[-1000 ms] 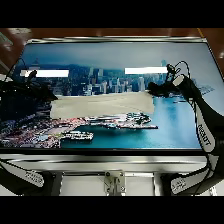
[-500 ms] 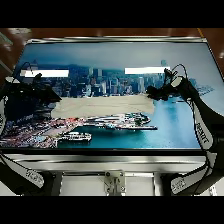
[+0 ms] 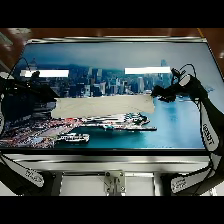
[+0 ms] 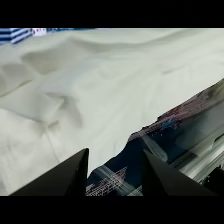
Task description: Fold the shirts.
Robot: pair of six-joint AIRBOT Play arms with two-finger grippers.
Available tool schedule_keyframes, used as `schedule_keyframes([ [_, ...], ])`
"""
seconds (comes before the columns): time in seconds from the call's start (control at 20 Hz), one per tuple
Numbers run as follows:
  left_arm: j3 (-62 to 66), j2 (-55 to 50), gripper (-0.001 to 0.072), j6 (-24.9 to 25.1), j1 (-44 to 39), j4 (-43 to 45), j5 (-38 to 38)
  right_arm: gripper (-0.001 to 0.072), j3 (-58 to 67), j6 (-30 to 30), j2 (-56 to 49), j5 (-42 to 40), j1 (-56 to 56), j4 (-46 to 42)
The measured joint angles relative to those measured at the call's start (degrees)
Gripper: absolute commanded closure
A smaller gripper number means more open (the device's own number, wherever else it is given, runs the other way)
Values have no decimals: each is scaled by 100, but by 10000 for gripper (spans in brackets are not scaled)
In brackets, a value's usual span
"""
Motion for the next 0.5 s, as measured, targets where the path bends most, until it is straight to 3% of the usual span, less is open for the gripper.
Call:
schedule_keyframes([
  [0.4,238,173,331,-190,-68,-826,-175,78,7,20,-675,400,-247,1172],
  [0.5,247,249,331,-208,-109,-922,-166,224,7,-35,-798,367,-219,1460],
])
